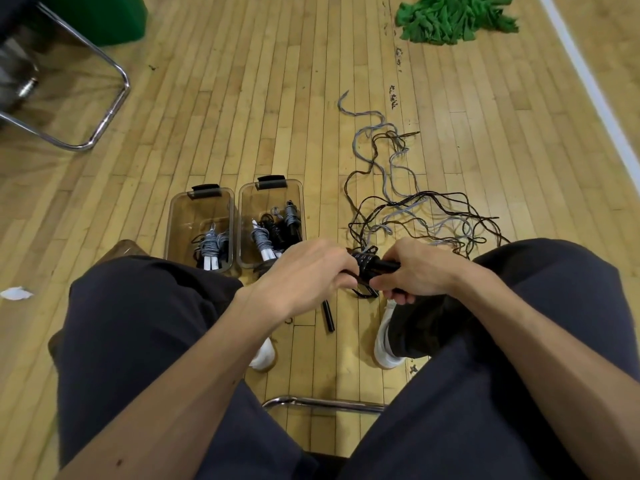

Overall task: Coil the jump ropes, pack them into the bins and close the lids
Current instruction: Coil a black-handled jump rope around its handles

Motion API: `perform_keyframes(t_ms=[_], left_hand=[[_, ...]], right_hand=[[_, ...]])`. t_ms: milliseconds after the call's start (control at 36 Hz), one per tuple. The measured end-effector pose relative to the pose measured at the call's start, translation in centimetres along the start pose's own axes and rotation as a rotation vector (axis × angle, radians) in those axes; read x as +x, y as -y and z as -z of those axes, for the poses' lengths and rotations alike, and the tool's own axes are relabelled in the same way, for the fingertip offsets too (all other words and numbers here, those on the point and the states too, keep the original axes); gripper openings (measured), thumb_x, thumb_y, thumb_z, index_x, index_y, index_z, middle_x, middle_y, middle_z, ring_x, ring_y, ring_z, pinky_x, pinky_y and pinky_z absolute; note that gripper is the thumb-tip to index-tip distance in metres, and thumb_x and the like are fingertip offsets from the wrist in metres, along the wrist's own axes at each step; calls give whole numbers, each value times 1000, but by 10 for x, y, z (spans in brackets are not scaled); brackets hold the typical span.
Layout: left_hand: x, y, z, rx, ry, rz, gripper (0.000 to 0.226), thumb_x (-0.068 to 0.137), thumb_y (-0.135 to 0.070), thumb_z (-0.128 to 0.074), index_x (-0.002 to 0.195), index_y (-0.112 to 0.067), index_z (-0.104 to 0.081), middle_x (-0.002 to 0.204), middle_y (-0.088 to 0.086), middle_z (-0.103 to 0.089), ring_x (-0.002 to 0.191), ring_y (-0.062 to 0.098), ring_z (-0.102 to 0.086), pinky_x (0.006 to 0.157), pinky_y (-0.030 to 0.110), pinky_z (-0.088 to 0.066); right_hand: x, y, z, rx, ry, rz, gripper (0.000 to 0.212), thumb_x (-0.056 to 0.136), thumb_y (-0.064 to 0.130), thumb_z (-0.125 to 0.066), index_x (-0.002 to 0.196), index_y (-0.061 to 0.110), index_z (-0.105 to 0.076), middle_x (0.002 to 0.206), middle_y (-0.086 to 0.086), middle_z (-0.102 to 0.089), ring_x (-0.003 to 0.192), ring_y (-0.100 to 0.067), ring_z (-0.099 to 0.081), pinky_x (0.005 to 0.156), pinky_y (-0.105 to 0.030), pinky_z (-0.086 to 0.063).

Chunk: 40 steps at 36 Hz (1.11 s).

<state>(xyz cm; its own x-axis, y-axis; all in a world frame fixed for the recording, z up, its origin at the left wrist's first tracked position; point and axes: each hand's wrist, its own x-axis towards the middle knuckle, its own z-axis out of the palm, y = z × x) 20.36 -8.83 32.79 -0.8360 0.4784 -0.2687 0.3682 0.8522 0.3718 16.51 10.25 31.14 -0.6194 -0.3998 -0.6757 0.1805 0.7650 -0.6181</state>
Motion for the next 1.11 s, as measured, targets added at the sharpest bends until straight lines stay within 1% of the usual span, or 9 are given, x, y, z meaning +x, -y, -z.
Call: perform_keyframes(t_ms=[139, 250, 361, 444, 556, 694, 806, 1000, 1111], left_hand=[[1, 1, -1, -5, -7, -113, 22, 100, -36, -57, 110, -26, -74, 93, -7, -66, 97, 13, -48, 87, 39, -44], [1, 2, -2, -77, 5, -147, 19, 98, -37, -60, 105, -29, -75, 93, -9, -66, 94, 10, -44, 86, 38, -44], [4, 3, -4, -229, 13, -120, 20, 88, -43, -71, 98, -28, -78, 90, -11, -66, 93, 8, -52, 85, 40, -47], [5, 1, -2, -377, 18, -75, 22, 77, -43, -81, 90, -25, -79, 89, -12, -68, 90, 6, -58, 83, 40, -51], [5, -4, 3, -547, 35, -54, 19, 72, -34, -87, 85, -22, -80, 85, -9, -73, 84, 5, -64, 78, 28, -52], [5, -2, 12, -799, 118, -41, 14, 73, -20, -87, 83, -14, -79, 82, 1, -76, 80, 14, -70, 79, 34, -55], [4, 2, 15, -1023, 161, -33, 16, 68, -28, -80, 81, -19, -79, 79, -3, -75, 79, 10, -67, 77, 25, -53], [4, -1, 14, -1212, 193, -56, 16, 62, -39, -77, 72, -27, -80, 70, -8, -72, 67, 1, -66, 64, 12, -49], [7, 3, 10, -1263, 153, -40, 33, 61, -59, -82, 76, -30, -79, 72, -7, -72, 66, 4, -67, 60, 15, -50]], right_hand=[[-6, 2, 2, -81, 153, 13, 24, 96, 15, -66, 73, 13, -62, 50, 8, -62, 42, -4, -55, 53, -20, -47], [-9, 0, 4, -96, 255, 23, 22, 95, 16, -68, 74, 11, -65, 58, 5, -64, 47, -6, -56, 54, -20, -48], [-14, -1, 4, -109, 349, 46, 24, 96, 15, -68, 72, 12, -64, 52, 8, -62, 45, -5, -55, 54, -19, -48], [-15, -1, 2, -109, 414, 66, 19, 95, 15, -69, 76, 10, -66, 58, 6, -64, 50, -7, -57, 54, -21, -49], [-19, -1, 3, -79, 475, 114, 15, 94, 16, -71, 81, 9, -67, 66, 2, -66, 57, -10, -60, 54, -20, -49], [-26, 0, 6, 67, 538, 243, 15, 93, 12, -70, 78, 12, -66, 68, -1, -66, 57, -10, -60, 54, -21, -50], [-32, 2, 9, 224, 565, 323, 24, 92, 11, -70, 73, 25, -71, 70, -2, -67, 58, -11, -61, 57, -21, -51], [-35, 5, 7, 307, 558, 385, 20, 89, 19, -70, 71, 29, -73, 71, 0, -68, 59, -11, -62, 54, -20, -48], [-37, 7, 7, 374, 545, 421, 22, 89, 18, -68, 70, 28, -72, 70, 1, -67, 58, -11, -61, 52, -20, -45]])
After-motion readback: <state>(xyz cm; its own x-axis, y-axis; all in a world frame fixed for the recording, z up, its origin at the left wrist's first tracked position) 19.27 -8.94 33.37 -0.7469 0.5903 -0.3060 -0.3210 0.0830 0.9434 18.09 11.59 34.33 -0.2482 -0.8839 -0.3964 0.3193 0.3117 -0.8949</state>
